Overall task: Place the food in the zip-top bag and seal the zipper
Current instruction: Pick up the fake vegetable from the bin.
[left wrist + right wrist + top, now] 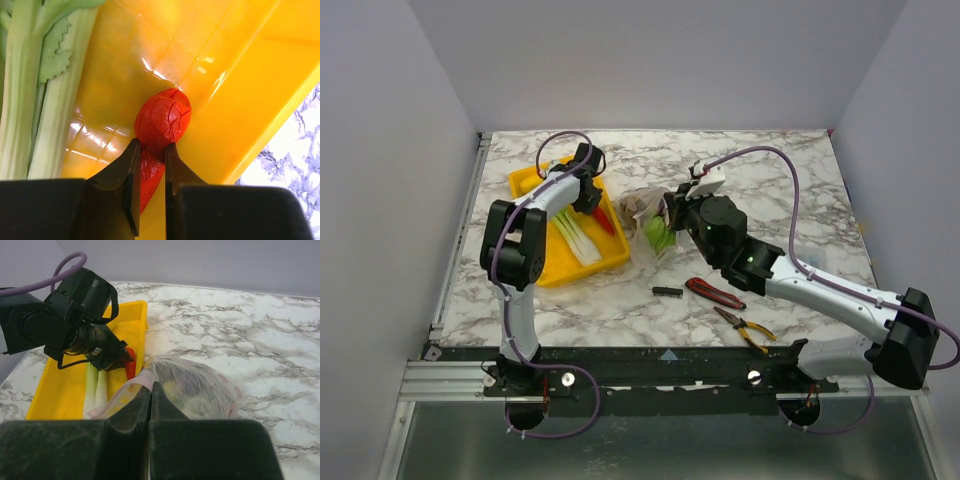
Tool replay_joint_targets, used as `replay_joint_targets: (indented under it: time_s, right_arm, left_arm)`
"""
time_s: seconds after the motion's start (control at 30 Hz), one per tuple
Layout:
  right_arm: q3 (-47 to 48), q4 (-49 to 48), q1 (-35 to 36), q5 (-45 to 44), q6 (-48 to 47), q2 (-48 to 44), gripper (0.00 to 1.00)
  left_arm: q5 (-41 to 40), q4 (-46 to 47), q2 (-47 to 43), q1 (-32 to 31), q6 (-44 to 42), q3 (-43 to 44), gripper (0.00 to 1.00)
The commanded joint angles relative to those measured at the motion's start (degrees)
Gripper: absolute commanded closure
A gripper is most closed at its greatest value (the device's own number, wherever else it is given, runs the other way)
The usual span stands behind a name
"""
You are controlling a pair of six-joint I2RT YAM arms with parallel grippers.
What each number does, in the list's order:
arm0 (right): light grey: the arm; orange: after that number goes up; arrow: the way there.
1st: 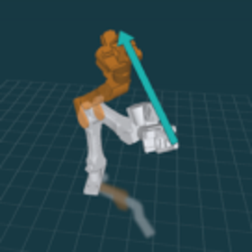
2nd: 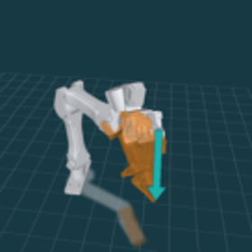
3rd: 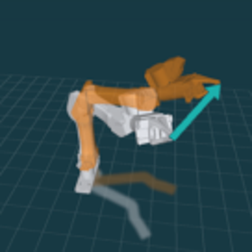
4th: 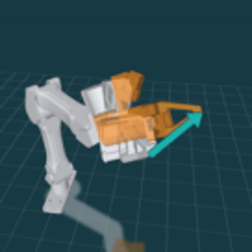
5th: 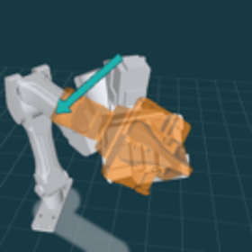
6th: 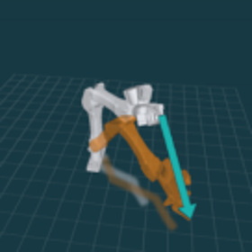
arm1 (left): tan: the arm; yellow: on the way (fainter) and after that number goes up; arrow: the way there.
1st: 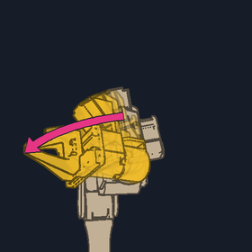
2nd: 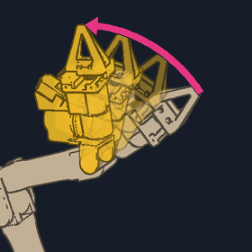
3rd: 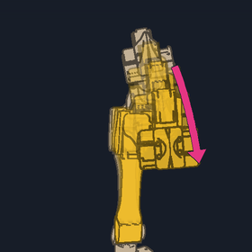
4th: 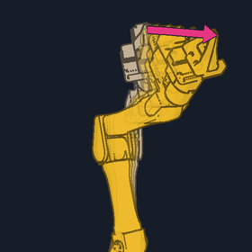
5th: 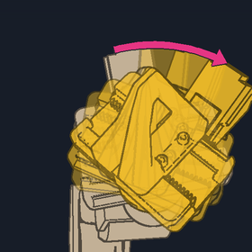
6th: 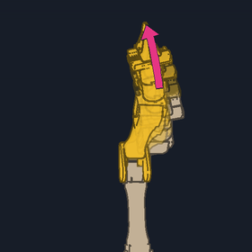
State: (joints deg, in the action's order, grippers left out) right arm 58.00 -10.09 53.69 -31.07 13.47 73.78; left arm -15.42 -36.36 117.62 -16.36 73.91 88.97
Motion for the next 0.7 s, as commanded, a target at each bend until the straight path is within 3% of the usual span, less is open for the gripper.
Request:
replay_joint_targets:
  time_s: [0.0, 0.43, 0.67]
  right_arm:
    - [0.4, -1.4, 0.4, -2.1, 0.2, -2.0, 1.00]
    - [0.8, -2.1, 0.4, -1.4, 0.7, -0.3, 1.00]
    - [2.0, -1.8, 0.4, -2.4, 0.6, 0.5, 1.00]
  left_arm:
    - [0.7, 3.2, -2.7, 0.6, -0.4, -5.2, 1.00]
    - [2.2, 9.7, -24.1, 1.4, -11.3, -17.1, 1.00]
    - [12.4, 16.2, -41.7, 1.4, -21.0, -26.8, 1.00]
